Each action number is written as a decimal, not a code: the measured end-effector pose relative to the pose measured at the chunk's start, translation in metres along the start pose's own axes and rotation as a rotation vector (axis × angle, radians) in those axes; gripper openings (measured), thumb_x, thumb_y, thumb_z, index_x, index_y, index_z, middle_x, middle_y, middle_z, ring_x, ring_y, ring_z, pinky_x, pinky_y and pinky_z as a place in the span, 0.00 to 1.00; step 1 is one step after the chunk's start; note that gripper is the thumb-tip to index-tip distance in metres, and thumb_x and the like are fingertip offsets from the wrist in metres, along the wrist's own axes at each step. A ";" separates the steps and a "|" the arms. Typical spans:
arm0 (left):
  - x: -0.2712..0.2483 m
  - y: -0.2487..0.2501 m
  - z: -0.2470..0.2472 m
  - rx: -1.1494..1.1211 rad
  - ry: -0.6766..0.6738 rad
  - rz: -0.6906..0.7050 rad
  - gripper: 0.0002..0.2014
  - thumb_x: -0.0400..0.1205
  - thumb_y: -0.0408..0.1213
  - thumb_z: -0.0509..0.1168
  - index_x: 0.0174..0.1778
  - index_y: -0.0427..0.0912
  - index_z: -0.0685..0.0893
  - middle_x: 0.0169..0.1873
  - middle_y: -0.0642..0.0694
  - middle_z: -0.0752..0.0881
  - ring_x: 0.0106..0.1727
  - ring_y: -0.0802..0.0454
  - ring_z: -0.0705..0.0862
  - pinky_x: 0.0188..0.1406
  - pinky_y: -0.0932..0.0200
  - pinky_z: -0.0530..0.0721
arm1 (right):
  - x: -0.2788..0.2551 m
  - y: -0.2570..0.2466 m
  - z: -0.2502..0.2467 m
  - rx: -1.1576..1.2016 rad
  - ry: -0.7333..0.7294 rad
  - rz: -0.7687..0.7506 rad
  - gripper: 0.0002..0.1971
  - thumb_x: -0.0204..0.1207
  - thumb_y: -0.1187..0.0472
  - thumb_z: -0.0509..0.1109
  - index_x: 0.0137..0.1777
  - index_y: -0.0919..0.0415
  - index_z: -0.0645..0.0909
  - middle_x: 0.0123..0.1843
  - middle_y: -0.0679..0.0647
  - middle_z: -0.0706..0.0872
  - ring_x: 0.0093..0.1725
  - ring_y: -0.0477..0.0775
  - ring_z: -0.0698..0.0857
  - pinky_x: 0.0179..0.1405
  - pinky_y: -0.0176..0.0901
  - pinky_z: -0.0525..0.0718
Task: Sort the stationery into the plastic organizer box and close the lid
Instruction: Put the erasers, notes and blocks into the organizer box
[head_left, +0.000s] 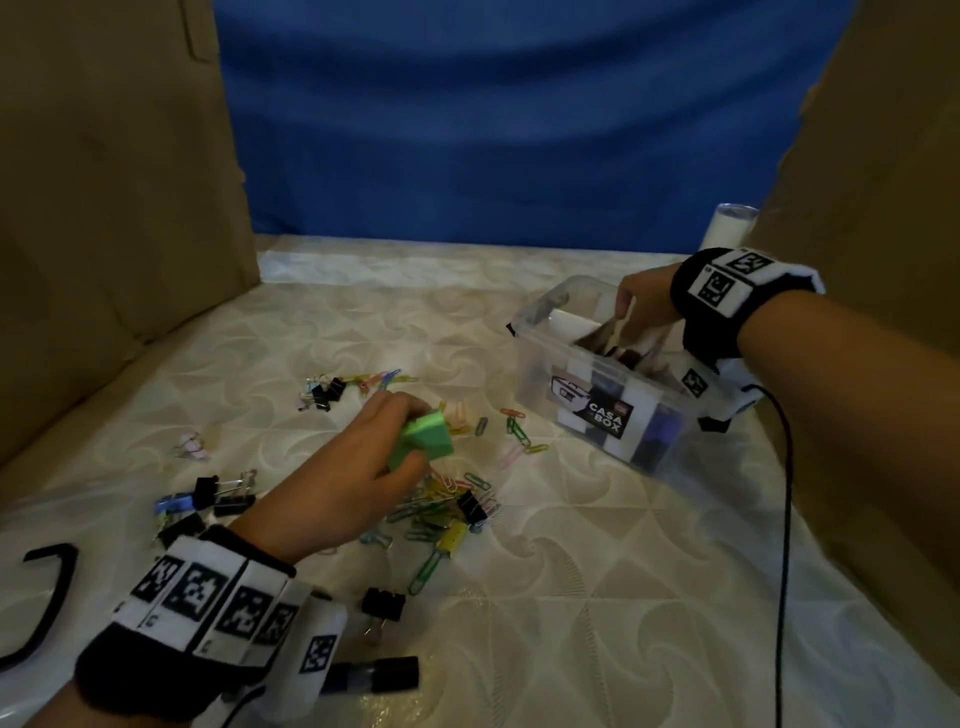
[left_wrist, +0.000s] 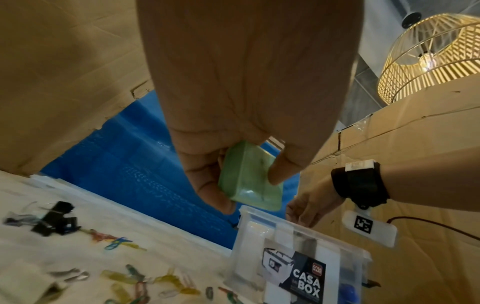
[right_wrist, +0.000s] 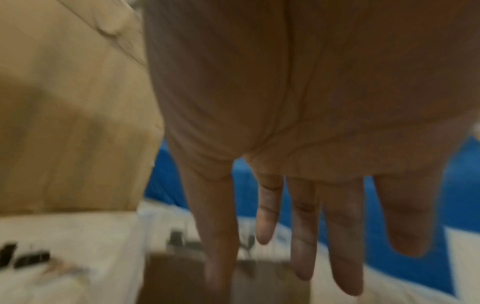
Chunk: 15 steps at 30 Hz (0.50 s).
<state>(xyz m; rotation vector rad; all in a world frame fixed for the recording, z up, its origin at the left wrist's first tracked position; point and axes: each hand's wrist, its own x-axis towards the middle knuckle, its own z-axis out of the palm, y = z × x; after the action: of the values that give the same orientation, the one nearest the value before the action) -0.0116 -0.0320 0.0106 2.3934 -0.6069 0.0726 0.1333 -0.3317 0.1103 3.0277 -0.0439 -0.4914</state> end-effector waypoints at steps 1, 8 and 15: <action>0.007 0.005 0.001 0.001 0.020 0.017 0.13 0.84 0.39 0.60 0.63 0.52 0.71 0.54 0.56 0.71 0.49 0.66 0.75 0.41 0.74 0.74 | -0.005 0.000 -0.005 -0.015 0.027 -0.025 0.21 0.76 0.58 0.73 0.66 0.67 0.79 0.67 0.64 0.82 0.55 0.58 0.78 0.41 0.42 0.77; 0.080 0.047 0.019 -0.056 0.357 0.084 0.13 0.78 0.40 0.70 0.57 0.50 0.81 0.52 0.55 0.79 0.49 0.58 0.81 0.49 0.59 0.85 | -0.040 -0.019 -0.020 0.407 -0.050 -0.296 0.26 0.72 0.41 0.71 0.60 0.62 0.82 0.54 0.54 0.88 0.52 0.53 0.89 0.57 0.47 0.86; 0.140 0.078 0.047 -0.083 0.515 0.120 0.15 0.71 0.37 0.75 0.51 0.43 0.81 0.48 0.54 0.75 0.45 0.57 0.78 0.42 0.64 0.80 | -0.037 -0.024 -0.022 0.294 -0.016 -0.317 0.33 0.68 0.32 0.67 0.54 0.63 0.86 0.47 0.54 0.91 0.46 0.54 0.91 0.57 0.48 0.87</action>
<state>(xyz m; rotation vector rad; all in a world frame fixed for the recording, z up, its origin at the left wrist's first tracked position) 0.0741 -0.1704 0.0488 2.1325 -0.4906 0.6775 0.1053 -0.3048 0.1405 3.3347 0.4041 -0.5772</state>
